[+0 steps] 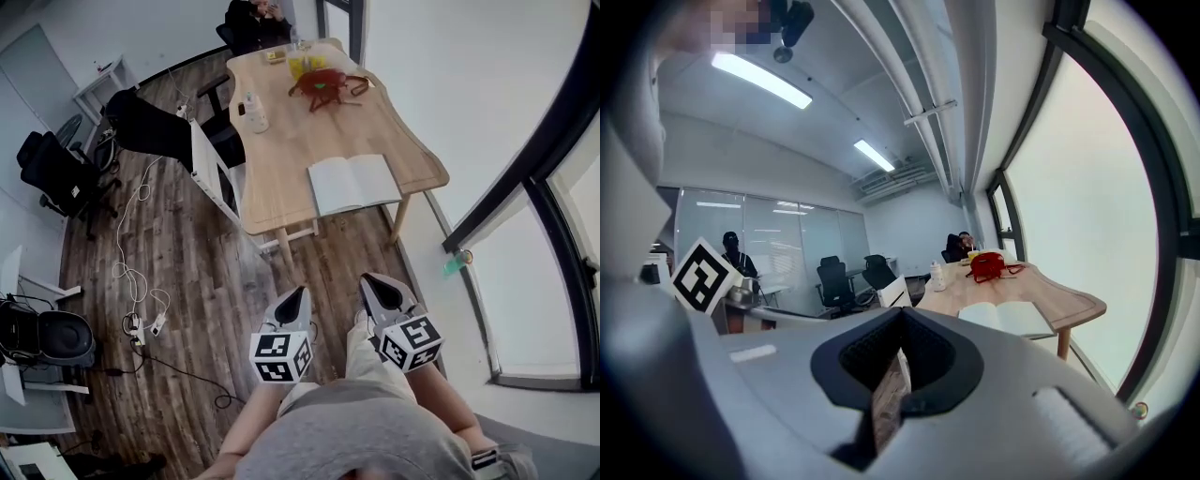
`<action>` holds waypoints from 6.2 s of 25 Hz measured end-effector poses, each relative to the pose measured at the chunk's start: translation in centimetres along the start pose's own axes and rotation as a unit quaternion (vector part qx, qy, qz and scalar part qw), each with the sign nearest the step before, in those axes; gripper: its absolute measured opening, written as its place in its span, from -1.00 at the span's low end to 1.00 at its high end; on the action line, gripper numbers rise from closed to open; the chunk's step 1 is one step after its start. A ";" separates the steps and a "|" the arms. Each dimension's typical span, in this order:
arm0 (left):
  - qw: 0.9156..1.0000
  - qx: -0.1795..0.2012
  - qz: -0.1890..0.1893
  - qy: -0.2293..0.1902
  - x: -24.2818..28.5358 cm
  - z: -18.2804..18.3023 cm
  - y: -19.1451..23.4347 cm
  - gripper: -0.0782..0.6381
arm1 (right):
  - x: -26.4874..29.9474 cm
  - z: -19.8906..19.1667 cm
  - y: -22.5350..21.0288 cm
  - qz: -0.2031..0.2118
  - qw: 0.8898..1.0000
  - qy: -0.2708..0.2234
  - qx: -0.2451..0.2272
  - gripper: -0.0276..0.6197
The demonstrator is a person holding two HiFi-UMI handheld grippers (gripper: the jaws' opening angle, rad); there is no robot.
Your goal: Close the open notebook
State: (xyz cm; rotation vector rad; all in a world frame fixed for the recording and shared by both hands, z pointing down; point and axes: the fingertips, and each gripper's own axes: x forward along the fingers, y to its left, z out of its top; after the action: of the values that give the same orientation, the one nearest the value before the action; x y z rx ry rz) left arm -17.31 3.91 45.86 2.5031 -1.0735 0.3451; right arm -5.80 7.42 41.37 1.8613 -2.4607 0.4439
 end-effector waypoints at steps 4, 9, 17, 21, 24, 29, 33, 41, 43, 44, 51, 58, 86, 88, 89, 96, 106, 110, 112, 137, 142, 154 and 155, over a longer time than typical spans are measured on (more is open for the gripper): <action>1.000 -0.005 0.015 -0.004 4.3 2.4 -0.1 -0.77 | 2.6 2.2 -4.4 0.009 1.000 0.000 -0.006 -0.91; 0.999 -0.006 0.030 -0.010 9.6 5.2 -0.7 -0.76 | 5.8 4.7 -9.8 0.028 0.999 0.005 -0.018 -0.91; 0.998 -0.014 0.059 -0.024 16.7 8.3 -1.3 -0.76 | 9.7 6.9 -17.1 0.049 0.998 0.011 -0.027 -0.91; 0.997 -0.018 0.073 -0.023 19.3 8.4 -1.5 -0.76 | 11.1 6.8 -20.2 0.056 0.998 0.019 -0.024 -0.91; 0.996 -0.021 0.078 -0.023 20.7 8.3 -1.9 -0.76 | 11.7 6.3 -21.9 0.060 0.997 0.028 -0.026 -0.91; 0.996 -0.021 0.083 -0.018 22.2 7.9 -2.4 -0.76 | 12.7 5.0 -24.6 0.060 0.997 0.045 -0.025 -0.91; 0.996 -0.021 0.089 -0.010 22.3 7.5 -2.4 -0.76 | 13.1 3.9 -26.4 0.049 0.997 0.058 -0.019 -0.91; 0.995 -0.024 0.093 0.011 23.0 6.4 -1.1 -0.77 | 14.8 0.4 -30.3 0.008 0.995 0.097 -0.002 -0.91; 0.995 -0.028 0.092 0.018 23.4 6.0 -0.6 -0.76 | 15.2 -0.8 -31.3 -0.005 0.994 0.109 0.002 -0.91; 0.995 -0.028 0.091 0.021 23.7 5.9 -0.4 -0.77 | 15.5 -1.4 -31.9 -0.011 0.993 0.115 0.004 -0.91; 0.998 -0.005 0.063 0.029 26.4 6.2 0.4 -0.77 | 16.6 -5.8 -35.9 -0.051 0.986 0.150 0.042 -0.91; 0.998 -0.007 0.050 0.046 28.5 5.8 1.2 -0.76 | 17.0 -9.3 -38.8 -0.083 0.976 0.179 0.094 -0.77; 0.996 -0.015 0.041 0.072 32.4 6.2 3.9 -0.76 | 19.2 -15.3 -40.5 -0.087 0.937 0.243 0.234 -0.35; 0.996 -0.015 0.042 0.071 32.4 6.3 3.9 -0.77 | 19.0 -15.1 -40.6 -0.091 0.939 0.242 0.229 -0.43; 0.997 -0.015 0.042 0.070 32.3 6.4 3.8 -0.76 | 18.9 -14.9 -40.7 -0.093 0.940 0.242 0.224 -0.47; 0.997 -0.010 0.042 0.063 32.1 6.7 3.3 -0.76 | 18.6 -13.5 -40.6 -0.094 0.947 0.230 0.202 -0.75; 0.997 -0.009 0.050 0.050 31.1 7.0 2.8 -0.77 | 18.4 -9.8 -38.9 -0.061 0.960 0.196 0.190 -0.82; 0.998 -0.009 0.054 0.044 30.6 7.2 2.5 -0.77 | 18.5 -8.1 -37.8 -0.046 0.965 0.182 0.185 -0.83; 0.998 -0.010 0.057 0.041 30.4 7.2 2.3 -0.77 | 18.5 -7.4 -37.2 -0.039 0.967 0.176 0.182 -0.83; 0.993 -0.032 0.112 0.006 25.1 6.6 4.0 -0.77 | 21.5 -2.0 -28.7 0.064 0.982 0.155 0.091 -0.84; 0.992 -0.038 0.123 0.003 24.1 6.4 4.8 -0.76 | 22.4 -1.7 -26.5 0.087 0.981 0.159 0.069 -0.84; 0.988 -0.047 0.148 -0.002 22.4 6.3 6.3 -0.76 | 24.4 -2.3 -22.5 0.135 0.974 0.176 0.048 -0.84; 0.988 -0.049 0.150 -0.001 22.3 6.2 6.4 -0.76 | 24.6 -2.4 -22.1 0.140 0.973 0.178 0.045 -0.84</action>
State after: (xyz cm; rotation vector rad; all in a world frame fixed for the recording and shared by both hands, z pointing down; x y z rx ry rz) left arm -6.50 -17.02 50.26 2.2582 -1.4348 0.3641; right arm 7.71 -20.60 52.97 1.3120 -2.4839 0.8329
